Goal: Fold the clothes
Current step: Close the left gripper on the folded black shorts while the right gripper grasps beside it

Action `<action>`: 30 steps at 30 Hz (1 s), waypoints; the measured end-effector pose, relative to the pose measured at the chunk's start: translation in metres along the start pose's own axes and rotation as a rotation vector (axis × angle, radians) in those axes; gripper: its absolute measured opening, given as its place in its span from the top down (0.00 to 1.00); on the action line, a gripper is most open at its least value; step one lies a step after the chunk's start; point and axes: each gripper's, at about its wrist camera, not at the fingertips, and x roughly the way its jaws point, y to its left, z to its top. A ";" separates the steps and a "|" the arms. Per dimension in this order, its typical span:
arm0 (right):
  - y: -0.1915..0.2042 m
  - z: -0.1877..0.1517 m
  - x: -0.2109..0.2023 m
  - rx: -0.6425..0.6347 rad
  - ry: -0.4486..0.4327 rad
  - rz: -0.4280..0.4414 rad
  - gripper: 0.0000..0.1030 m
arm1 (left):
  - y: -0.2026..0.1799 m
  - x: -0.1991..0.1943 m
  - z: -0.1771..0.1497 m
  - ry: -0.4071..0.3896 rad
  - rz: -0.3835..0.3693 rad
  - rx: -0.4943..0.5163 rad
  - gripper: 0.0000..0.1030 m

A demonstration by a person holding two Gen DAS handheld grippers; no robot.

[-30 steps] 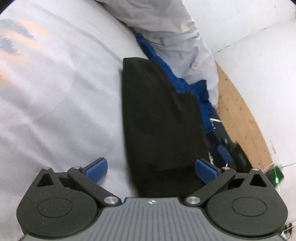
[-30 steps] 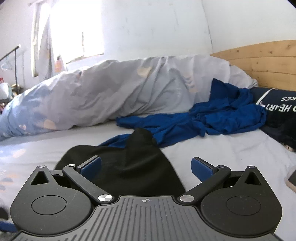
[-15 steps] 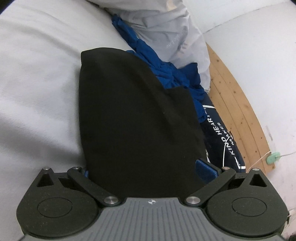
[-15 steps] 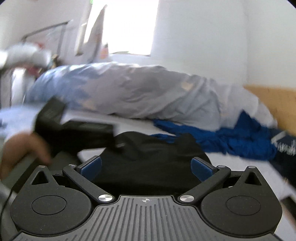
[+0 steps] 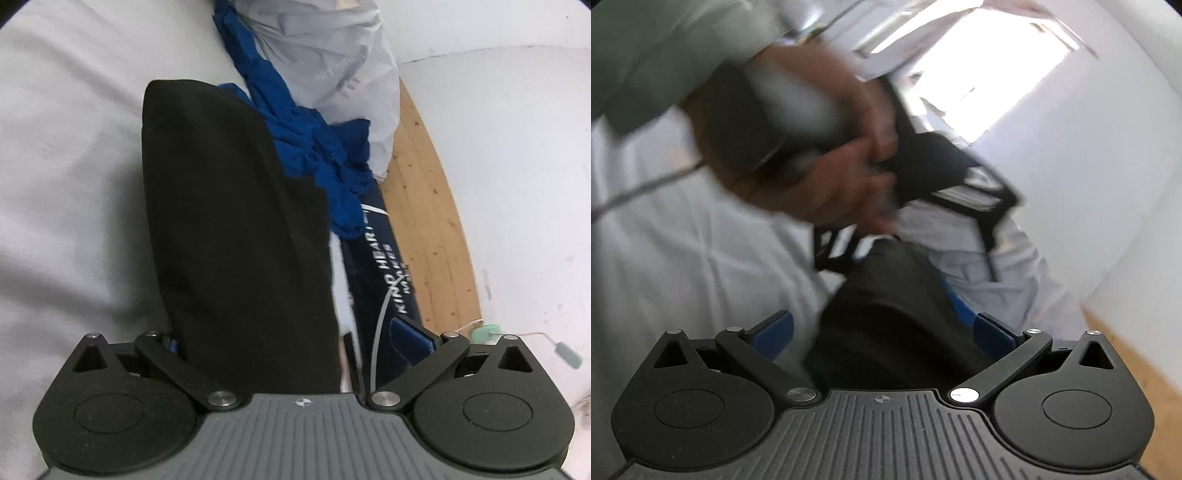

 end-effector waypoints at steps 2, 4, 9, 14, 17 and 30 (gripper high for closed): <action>0.008 -0.003 0.005 -0.050 0.004 -0.033 0.00 | -0.002 -0.001 -0.001 0.004 -0.013 -0.003 0.00; 0.010 -0.006 0.011 -0.095 0.015 -0.088 0.00 | -0.003 -0.002 -0.002 0.009 -0.015 -0.004 0.00; -0.002 -0.028 0.032 -0.228 0.053 -0.140 0.00 | 0.003 -0.004 -0.003 0.019 -0.019 -0.027 0.00; -0.016 -0.048 0.041 -0.293 0.055 -0.118 0.00 | 0.008 0.001 -0.003 0.034 -0.047 -0.045 0.00; -0.025 -0.057 0.046 -0.279 0.075 -0.102 0.00 | 0.013 0.005 -0.006 0.046 -0.075 -0.061 0.00; -0.069 -0.068 0.024 0.027 0.058 -0.019 0.68 | 0.048 0.010 -0.001 -0.081 -0.016 -0.162 0.00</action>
